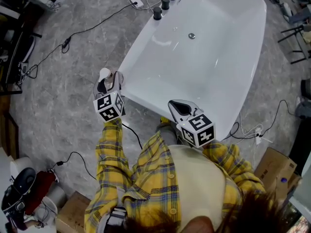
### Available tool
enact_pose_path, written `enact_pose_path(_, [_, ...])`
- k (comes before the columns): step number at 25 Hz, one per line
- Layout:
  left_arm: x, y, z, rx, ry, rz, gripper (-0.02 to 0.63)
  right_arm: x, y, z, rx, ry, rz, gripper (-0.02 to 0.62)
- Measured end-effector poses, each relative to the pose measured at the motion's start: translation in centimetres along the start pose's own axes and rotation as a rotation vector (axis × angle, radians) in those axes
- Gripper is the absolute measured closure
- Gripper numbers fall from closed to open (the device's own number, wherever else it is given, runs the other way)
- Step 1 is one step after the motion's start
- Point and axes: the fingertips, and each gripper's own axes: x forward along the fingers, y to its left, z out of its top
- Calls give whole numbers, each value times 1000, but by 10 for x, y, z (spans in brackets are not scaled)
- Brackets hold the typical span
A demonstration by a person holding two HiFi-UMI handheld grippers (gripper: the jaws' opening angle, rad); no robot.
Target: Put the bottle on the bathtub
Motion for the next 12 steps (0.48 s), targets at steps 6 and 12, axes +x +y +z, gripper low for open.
enact_pose_path(6, [-18,-3,-5,-25,2,27,353,-7,0,-6,-16,7,16,581])
enact_pose_path(12, [-42,-7,-11,-46,10,28,353,-13,3,-2,-32,-8,30,581])
